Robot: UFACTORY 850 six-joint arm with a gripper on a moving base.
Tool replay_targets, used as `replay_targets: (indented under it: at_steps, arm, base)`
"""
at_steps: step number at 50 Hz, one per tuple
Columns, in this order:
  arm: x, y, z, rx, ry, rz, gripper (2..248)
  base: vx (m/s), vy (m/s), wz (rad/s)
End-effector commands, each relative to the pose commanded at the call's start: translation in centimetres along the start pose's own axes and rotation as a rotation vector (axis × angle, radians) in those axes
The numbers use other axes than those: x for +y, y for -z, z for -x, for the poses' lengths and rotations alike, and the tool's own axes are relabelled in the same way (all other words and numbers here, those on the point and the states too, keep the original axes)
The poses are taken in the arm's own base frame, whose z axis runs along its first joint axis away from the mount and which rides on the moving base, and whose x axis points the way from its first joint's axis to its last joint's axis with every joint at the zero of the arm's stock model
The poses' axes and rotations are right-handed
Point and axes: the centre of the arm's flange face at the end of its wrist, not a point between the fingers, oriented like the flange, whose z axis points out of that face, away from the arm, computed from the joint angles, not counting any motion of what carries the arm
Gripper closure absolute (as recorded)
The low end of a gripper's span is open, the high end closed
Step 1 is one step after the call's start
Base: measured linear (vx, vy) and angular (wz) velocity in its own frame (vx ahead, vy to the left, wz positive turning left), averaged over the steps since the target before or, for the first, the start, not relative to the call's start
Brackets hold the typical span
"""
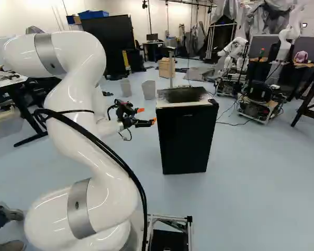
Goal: Grab a drink from the fridge
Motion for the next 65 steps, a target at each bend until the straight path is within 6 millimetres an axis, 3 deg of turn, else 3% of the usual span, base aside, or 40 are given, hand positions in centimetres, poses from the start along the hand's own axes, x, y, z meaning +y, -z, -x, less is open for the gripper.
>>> replay_targets:
  at_steps: [65]
  arm:
    - [0.0,-4.4,-0.1,0.026,-0.067,0.163,3]
  base:
    - [0.000,0.000,0.000]
